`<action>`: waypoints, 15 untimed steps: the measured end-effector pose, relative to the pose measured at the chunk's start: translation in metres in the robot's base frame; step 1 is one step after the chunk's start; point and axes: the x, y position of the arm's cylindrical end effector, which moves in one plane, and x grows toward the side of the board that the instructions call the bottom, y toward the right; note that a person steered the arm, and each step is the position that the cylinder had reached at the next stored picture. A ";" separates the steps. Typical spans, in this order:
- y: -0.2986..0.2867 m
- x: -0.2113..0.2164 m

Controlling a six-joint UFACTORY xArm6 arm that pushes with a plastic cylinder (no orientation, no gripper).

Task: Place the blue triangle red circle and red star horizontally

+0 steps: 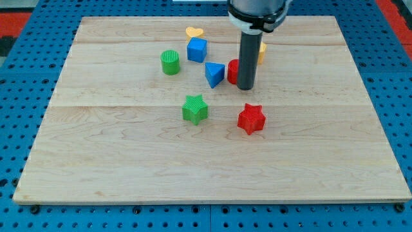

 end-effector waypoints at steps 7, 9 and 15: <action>-0.064 -0.032; -0.064 -0.004; -0.022 0.055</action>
